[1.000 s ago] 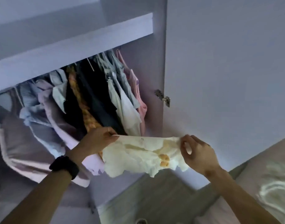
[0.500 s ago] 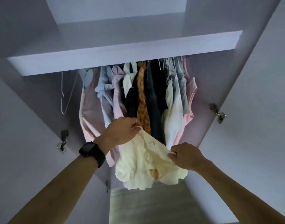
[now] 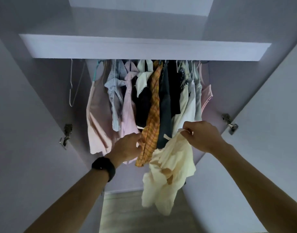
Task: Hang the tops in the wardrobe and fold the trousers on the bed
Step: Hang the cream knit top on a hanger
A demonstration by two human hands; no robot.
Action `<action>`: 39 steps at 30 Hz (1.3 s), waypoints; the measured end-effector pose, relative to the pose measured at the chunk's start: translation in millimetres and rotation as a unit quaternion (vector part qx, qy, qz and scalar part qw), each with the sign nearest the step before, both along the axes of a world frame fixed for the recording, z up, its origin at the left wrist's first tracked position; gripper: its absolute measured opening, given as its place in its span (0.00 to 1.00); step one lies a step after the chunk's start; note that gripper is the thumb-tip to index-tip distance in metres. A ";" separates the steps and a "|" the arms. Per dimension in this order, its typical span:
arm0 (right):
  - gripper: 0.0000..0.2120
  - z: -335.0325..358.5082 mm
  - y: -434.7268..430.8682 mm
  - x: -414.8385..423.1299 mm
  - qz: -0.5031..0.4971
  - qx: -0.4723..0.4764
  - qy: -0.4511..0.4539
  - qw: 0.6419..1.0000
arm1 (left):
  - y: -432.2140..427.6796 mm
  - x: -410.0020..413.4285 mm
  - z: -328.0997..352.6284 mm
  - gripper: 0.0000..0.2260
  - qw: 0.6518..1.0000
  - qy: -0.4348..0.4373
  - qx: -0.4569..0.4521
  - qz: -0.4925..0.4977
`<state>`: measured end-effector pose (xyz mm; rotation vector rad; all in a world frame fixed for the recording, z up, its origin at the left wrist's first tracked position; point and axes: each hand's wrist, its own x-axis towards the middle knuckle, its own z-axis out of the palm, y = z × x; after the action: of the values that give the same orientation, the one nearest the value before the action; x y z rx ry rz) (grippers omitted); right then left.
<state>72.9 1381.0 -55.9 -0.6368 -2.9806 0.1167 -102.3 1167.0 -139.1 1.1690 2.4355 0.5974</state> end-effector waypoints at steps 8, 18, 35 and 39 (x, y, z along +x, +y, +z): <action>0.06 40.2 19.5 33.9 0.130 -0.075 0.134 0.980 | 101.7 41.1 -50.9 0.36 0.972 -0.217 0.070 -0.049; 0.07 69.0 64.5 93.4 0.022 -0.188 0.253 0.949 | 159.6 65.1 -36.0 0.17 0.978 -0.171 0.063 -0.105; 0.09 -14.6 109.1 28.6 -0.101 -0.312 -0.121 0.937 | 24.0 -23.7 97.3 0.15 0.998 -0.057 -0.018 -0.025; 0.06 -16.9 105.6 -4.8 -0.061 -0.448 -0.028 0.891 | -17.9 -27.2 113.7 0.07 0.993 -0.033 -0.074 0.087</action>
<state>68.1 1486.6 -72.8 -0.8820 -2.7838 1.5312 -129.5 1149.0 -25.3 0.8710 2.4950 0.4864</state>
